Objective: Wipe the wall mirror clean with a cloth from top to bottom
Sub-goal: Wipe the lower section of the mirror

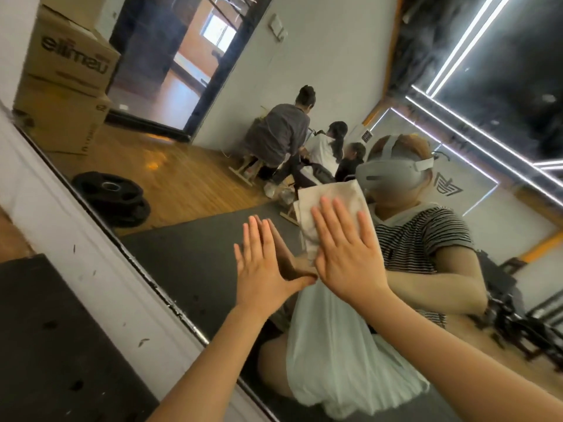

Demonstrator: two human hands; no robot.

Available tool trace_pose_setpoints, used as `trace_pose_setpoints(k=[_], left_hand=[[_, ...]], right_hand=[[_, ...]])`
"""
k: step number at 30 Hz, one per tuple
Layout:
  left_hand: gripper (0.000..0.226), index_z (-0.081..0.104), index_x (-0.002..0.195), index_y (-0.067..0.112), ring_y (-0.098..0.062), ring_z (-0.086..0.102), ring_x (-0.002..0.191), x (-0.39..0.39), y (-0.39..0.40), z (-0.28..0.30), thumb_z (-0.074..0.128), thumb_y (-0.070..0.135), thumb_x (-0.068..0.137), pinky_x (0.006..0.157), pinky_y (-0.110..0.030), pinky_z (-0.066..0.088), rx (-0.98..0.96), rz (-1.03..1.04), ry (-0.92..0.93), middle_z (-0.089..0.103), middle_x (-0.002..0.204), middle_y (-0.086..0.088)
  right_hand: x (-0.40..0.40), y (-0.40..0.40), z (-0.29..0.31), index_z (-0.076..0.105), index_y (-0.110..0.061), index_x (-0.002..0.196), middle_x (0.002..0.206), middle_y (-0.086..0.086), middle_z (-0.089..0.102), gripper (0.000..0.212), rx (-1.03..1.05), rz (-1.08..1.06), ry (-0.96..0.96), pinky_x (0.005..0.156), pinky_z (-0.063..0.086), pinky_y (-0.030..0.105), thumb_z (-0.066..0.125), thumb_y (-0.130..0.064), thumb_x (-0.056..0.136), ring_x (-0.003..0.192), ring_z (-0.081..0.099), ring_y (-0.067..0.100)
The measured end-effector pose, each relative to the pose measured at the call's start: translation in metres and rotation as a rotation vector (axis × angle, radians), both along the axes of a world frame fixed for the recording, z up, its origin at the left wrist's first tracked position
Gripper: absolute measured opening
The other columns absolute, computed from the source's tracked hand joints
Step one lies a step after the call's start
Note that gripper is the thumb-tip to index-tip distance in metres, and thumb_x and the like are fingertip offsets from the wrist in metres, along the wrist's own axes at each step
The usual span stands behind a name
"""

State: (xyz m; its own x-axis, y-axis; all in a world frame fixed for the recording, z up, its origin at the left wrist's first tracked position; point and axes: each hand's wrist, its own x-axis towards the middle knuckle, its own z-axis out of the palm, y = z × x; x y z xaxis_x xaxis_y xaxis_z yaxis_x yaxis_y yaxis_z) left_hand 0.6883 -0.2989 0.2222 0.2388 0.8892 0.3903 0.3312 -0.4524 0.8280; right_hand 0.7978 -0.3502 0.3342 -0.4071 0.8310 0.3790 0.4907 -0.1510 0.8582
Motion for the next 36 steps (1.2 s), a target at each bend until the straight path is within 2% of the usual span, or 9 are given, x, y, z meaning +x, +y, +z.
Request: trace_pose_setpoints(k=[6, 9, 11, 14, 17, 22, 29, 34, 36], left_hand=[[0.118, -0.039, 0.133, 0.014, -0.02, -0.036, 0.134, -0.057, 0.027, 0.007, 0.047, 0.076, 0.08, 0.116, -0.047, -0.011, 0.09, -0.048, 0.366, -0.044, 0.14, -0.007], [0.133, -0.045, 0.135, 0.015, -0.027, -0.036, 0.135, -0.08, 0.066, 0.025, 0.061, 0.07, 0.076, 0.116, -0.052, -0.006, 0.235, -0.068, 0.481, -0.047, 0.14, -0.012], [0.146, -0.03, 0.146, 0.012, -0.031, -0.028, 0.142, -0.087, 0.087, 0.033, 0.078, 0.064, 0.062, 0.114, -0.056, 0.002, 0.433, -0.041, 0.514, -0.037, 0.15, -0.017], [0.157, -0.028, 0.147, 0.007, -0.033, -0.03, 0.142, -0.09, 0.105, 0.043, 0.086, 0.059, 0.053, 0.108, -0.059, 0.007, 0.554, -0.062, 0.619, -0.029, 0.154, -0.023], [0.161, -0.018, 0.15, 0.005, -0.034, -0.021, 0.145, -0.09, 0.11, 0.052, 0.092, 0.053, 0.043, 0.106, -0.062, 0.014, 0.622, -0.058, 0.641, -0.008, 0.156, -0.027], [0.16, -0.016, 0.151, 0.003, -0.037, -0.019, 0.146, -0.09, 0.116, 0.05, 0.092, 0.052, 0.043, 0.106, -0.063, 0.015, 0.671, -0.072, 0.735, -0.025, 0.155, -0.026], [0.164, -0.019, 0.15, 0.004, -0.036, -0.018, 0.146, -0.088, 0.128, 0.04, 0.09, 0.058, 0.039, 0.106, -0.065, 0.019, 0.787, -0.001, 0.742, -0.027, 0.154, -0.024], [0.159, -0.017, 0.151, 0.003, -0.037, 0.012, 0.143, -0.095, 0.121, 0.047, 0.094, 0.047, 0.045, 0.107, -0.062, 0.025, 0.787, 0.014, 0.768, -0.023, 0.156, -0.025], [0.157, -0.016, 0.15, 0.002, -0.036, 0.01, 0.144, -0.096, 0.123, 0.049, 0.092, 0.049, 0.046, 0.107, -0.061, 0.027, 0.815, 0.035, 0.773, -0.022, 0.156, -0.026]], right_hand=[[0.001, 0.006, -0.015, 0.032, -0.007, 0.15, 0.156, 0.012, 0.027, 0.058, 0.104, 0.071, 0.081, 0.119, 0.005, 0.045, 0.016, -0.034, 0.101, 0.145, 0.023, 0.026], [-0.005, 0.012, -0.026, 0.029, -0.008, 0.151, 0.158, 0.01, 0.024, 0.057, 0.213, 0.054, 0.127, 0.12, 0.003, 0.044, 0.019, -0.034, 0.101, 0.147, 0.019, 0.024], [-0.011, 0.015, -0.036, 0.024, -0.009, 0.153, 0.161, 0.009, 0.014, 0.059, 0.267, 0.034, 0.173, 0.12, 0.002, 0.045, 0.024, -0.034, 0.099, 0.149, 0.012, 0.022], [-0.019, 0.015, -0.045, 0.01, -0.009, 0.155, 0.163, 0.008, 0.0, 0.063, 0.255, -0.016, 0.26, 0.12, -0.001, 0.045, 0.025, -0.032, 0.098, 0.15, 0.001, 0.022], [-0.023, 0.013, -0.051, 0.0, -0.011, 0.156, 0.163, 0.006, -0.007, 0.057, 0.216, -0.041, 0.357, 0.12, -0.005, 0.044, 0.011, -0.029, 0.103, 0.15, -0.004, 0.021], [-0.029, 0.016, -0.052, 0.006, -0.012, 0.155, 0.163, 0.005, -0.004, 0.07, 0.274, -0.021, 0.4, 0.12, -0.004, 0.045, 0.032, -0.027, 0.092, 0.15, -0.001, 0.02], [-0.033, 0.035, -0.069, 0.006, -0.011, 0.155, 0.163, 0.007, -0.005, 0.07, 0.429, -0.049, 0.431, 0.12, -0.007, 0.047, 0.032, -0.032, 0.094, 0.15, -0.003, 0.021], [-0.046, 0.034, -0.076, 0.0, -0.012, 0.156, 0.163, 0.007, -0.009, 0.074, 0.418, -0.071, 0.557, 0.119, -0.008, 0.047, 0.032, -0.031, 0.092, 0.15, -0.005, 0.021], [-0.044, 0.034, -0.074, 0.0, -0.013, 0.156, 0.163, 0.005, -0.008, 0.074, 0.41, -0.055, 0.586, 0.119, -0.008, 0.046, 0.033, -0.031, 0.092, 0.15, -0.004, 0.021]])
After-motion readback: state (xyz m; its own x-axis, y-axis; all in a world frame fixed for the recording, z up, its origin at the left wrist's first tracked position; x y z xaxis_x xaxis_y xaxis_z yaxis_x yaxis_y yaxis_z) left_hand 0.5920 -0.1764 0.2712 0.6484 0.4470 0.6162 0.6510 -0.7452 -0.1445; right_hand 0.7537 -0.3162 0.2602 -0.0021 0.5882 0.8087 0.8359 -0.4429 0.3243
